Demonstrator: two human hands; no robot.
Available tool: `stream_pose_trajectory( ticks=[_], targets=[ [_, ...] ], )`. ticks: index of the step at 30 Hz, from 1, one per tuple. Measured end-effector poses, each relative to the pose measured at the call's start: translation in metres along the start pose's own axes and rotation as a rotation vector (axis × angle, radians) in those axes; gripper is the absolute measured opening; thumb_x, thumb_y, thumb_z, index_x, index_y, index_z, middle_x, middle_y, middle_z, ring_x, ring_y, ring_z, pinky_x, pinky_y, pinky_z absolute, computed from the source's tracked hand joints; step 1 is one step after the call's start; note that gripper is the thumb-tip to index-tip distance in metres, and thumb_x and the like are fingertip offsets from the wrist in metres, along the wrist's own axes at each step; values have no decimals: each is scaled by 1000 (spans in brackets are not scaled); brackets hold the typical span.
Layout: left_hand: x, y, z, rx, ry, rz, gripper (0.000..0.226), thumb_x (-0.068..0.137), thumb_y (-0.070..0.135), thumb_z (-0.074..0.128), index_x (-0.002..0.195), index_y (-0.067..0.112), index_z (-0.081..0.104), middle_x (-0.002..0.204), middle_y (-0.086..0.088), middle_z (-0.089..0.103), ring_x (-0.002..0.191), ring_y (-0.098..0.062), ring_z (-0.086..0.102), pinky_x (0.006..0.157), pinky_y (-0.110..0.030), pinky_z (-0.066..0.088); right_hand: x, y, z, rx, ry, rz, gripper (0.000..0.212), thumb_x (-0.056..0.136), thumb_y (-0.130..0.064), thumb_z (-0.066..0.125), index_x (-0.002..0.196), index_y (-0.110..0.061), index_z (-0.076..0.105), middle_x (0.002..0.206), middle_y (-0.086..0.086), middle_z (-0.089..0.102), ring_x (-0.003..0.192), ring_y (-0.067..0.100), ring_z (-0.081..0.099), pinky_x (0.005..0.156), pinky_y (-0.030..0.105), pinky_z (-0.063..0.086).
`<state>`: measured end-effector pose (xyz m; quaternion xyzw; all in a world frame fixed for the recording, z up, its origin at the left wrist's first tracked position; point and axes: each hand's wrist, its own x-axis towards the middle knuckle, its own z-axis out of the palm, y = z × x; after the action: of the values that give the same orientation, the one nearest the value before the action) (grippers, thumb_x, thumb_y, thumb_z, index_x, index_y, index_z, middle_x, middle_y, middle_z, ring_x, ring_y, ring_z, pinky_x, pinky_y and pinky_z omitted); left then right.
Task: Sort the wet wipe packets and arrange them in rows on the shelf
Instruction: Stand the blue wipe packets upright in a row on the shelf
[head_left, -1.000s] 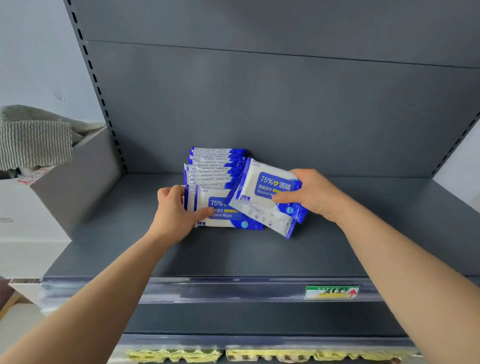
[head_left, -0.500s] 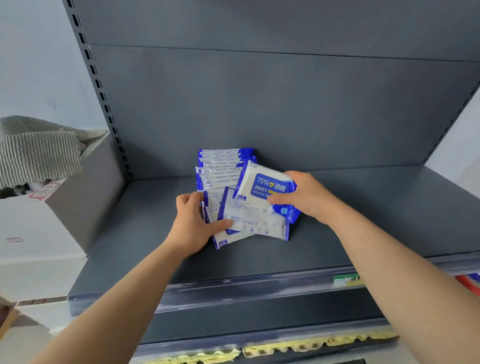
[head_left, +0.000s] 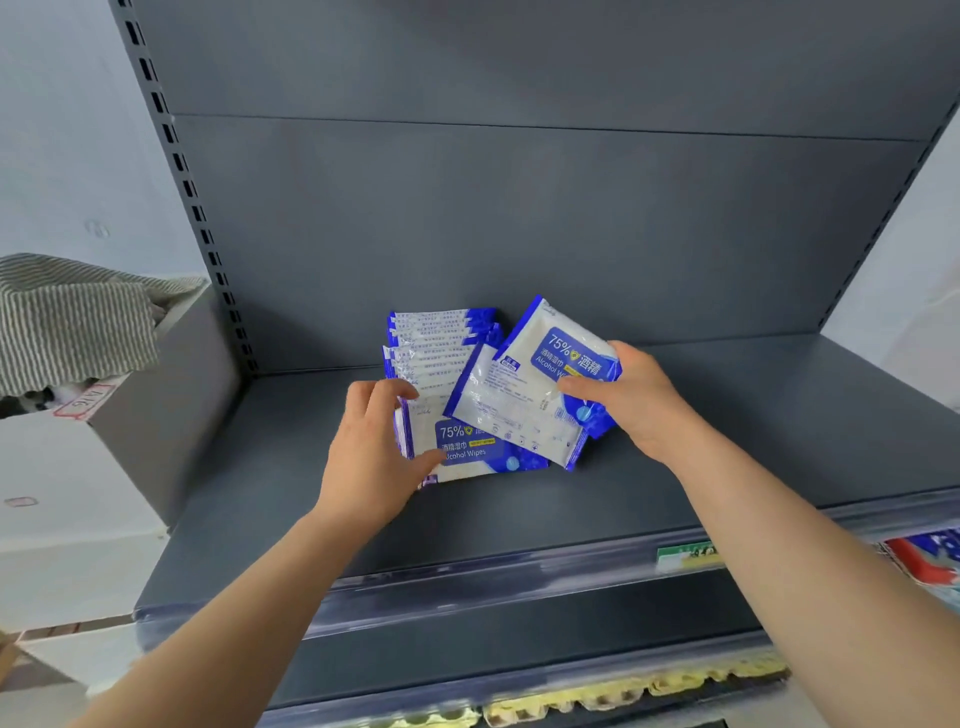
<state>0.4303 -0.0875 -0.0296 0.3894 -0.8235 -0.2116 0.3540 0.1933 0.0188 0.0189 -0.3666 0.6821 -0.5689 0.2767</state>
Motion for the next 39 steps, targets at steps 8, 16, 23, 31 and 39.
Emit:
stream_pose_trajectory(
  ticks=[8,16,23,31,39],
  targets=[
    [15,38,-16,-1148,-341,-560,23,95,21,55,115,10,58,108,-14,71,90,-34,71,75,-35,60,-1,-14,12,52,-81,-58,31,77,-11,78,101,-18,61,98,-2,72,86,12,70,71,29,57],
    [20,37,-25,-1283,-296,-641,34,93,29,55,105,-1,65,103,-20,71,92,-35,70,79,-34,59,-2,-16,12,263,-130,12,30,81,-11,74,107,-15,62,102,3,73,91,18,71,80,35,57],
    [18,34,-30,-1101,-277,-504,45,65,-2,72,106,13,64,100,-8,72,83,-20,71,68,-30,61,-2,-25,1,386,-98,102,38,82,-14,72,117,-11,59,108,11,72,96,27,70,86,49,55],
    [19,40,-23,-1112,-172,-544,35,80,-8,65,108,13,63,101,-5,72,76,-16,72,62,-29,60,-6,-28,13,484,-71,141,20,87,-15,67,107,-15,62,97,7,74,84,20,71,82,43,57],
    [12,53,-8,-1203,-358,-487,12,94,4,52,106,7,50,106,-10,69,85,-19,71,71,-31,60,-14,-27,51,505,-110,263,24,93,-19,61,114,-11,55,102,12,72,85,25,72,74,46,58]
  ],
)
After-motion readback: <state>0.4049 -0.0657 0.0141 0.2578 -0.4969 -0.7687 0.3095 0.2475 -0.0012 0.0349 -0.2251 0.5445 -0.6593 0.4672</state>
